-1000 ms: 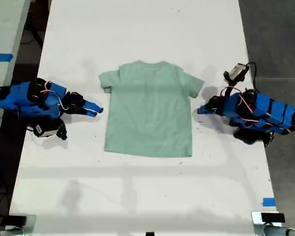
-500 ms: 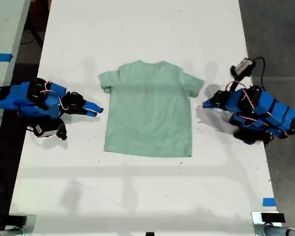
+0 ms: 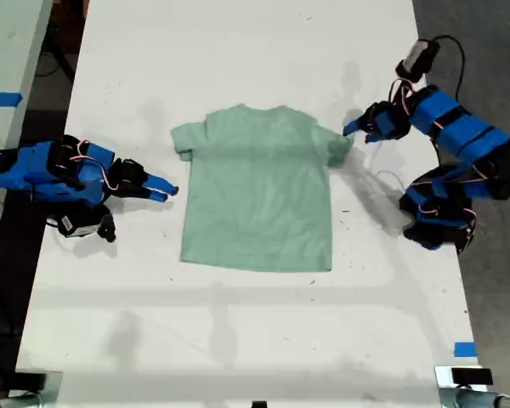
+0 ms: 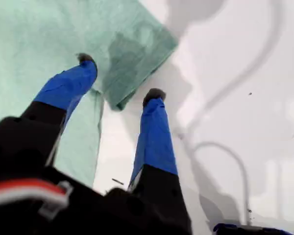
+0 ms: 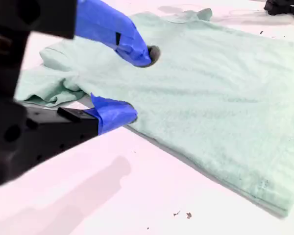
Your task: Fold t shirt
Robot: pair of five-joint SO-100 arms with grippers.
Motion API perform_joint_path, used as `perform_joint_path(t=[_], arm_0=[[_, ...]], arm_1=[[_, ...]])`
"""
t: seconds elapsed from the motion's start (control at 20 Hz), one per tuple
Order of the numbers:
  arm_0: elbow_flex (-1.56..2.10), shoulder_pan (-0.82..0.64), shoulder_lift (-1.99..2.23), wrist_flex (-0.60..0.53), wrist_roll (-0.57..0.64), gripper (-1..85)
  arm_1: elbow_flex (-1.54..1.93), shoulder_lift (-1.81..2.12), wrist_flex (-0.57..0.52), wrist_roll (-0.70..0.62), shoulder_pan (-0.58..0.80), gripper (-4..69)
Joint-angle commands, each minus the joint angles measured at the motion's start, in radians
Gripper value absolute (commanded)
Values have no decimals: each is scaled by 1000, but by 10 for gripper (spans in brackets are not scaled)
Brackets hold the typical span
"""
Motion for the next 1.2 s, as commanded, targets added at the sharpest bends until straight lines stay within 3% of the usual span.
perform_joint_path(t=[0.0,0.15,0.2,0.4,0.55,0.75,0.8,0.85,0.9,1.1,1.15], arm_0=[[-3,-3,6,0,5,150],[-3,-3,6,0,5,150],[-3,-5,6,0,5,150],[-3,-5,6,0,3,150],[-3,-3,6,0,3,151],[-3,-3,6,0,3,151],[-3,-3,6,0,3,151],[-3,-3,6,0,3,151],[-3,-3,6,0,3,151],[-3,-3,6,0,3,151],[-3,-3,6,0,3,151]], arm_1=[[-44,-212,-158,-32,21,235],[-29,-408,-265,-21,35,207],[-49,-454,-253,-23,54,6],[-143,-253,-94,12,91,10],[-462,-156,5,-9,-143,10],[-538,-224,-153,0,-453,12],[-523,-255,-192,3,-509,47],[-518,-282,-210,-18,-554,261],[-543,-288,-155,-37,-563,378],[-532,69,175,-89,-325,385],[-505,189,236,-103,-261,173]])
